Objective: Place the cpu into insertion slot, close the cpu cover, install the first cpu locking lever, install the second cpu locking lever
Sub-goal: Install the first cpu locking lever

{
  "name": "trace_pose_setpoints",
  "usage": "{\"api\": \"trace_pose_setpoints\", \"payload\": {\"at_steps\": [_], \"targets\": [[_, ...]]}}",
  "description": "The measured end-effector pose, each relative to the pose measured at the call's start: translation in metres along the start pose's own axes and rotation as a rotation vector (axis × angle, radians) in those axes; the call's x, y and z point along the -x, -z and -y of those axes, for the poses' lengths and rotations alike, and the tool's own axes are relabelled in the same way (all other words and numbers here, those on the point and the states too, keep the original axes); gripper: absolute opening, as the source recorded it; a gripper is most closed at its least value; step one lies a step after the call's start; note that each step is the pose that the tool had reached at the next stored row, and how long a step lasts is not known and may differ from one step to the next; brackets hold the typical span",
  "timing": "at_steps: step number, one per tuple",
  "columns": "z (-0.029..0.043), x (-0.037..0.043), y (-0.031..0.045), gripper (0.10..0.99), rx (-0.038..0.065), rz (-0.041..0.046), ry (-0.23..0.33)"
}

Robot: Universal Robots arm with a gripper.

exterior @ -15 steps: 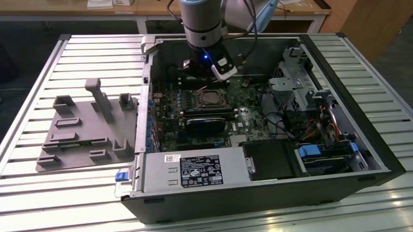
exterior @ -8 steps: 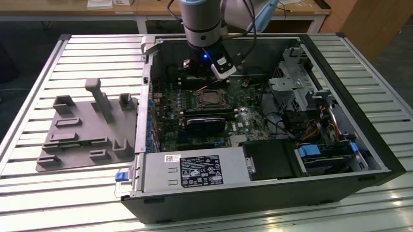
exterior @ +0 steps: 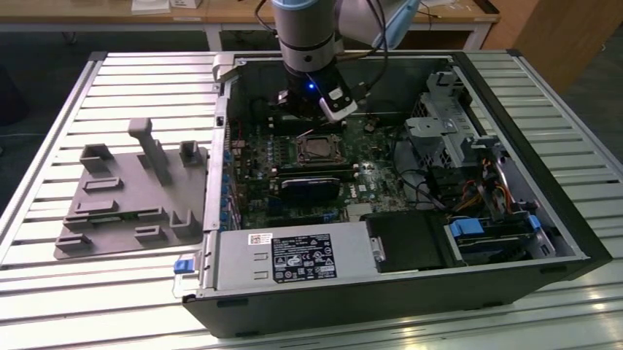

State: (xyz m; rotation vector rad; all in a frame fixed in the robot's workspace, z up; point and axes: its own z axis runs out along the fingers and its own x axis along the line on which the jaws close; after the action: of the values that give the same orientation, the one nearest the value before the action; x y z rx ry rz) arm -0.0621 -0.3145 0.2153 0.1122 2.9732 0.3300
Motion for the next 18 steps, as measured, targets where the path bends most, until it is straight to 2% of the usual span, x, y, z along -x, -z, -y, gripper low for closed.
{"api": "trace_pose_setpoints", "payload": {"at_steps": [3,7,13,18], "targets": [[0.0,0.0,-0.0001,0.106,0.0,0.0001,0.0],[0.0005,-0.0005,-0.0022,0.106,0.0,0.0086,-0.007],[0.0017,-0.0013,-0.0075,0.106,-0.005,0.0289,-0.043],[0.0005,-0.0019,-0.0103,0.106,-0.01,0.0382,-0.074]]}}
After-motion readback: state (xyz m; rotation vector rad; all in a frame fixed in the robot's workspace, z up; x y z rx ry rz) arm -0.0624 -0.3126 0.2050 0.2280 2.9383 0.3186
